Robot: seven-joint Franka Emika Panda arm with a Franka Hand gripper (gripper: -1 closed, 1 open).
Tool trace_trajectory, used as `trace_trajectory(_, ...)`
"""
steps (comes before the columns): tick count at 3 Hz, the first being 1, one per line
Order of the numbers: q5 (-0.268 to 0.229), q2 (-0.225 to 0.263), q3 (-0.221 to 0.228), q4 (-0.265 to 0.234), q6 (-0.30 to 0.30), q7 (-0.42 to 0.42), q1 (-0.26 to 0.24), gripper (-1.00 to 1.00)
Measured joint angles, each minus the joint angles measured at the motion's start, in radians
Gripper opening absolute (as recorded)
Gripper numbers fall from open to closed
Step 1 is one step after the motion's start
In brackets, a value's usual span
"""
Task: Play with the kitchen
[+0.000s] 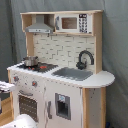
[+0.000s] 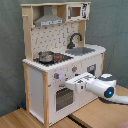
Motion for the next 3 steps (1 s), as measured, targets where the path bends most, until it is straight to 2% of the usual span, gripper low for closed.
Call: trace_trajectory(3,0.000,0.000,0.012,0.200,0.039,-0.039,-0.226,1.00)
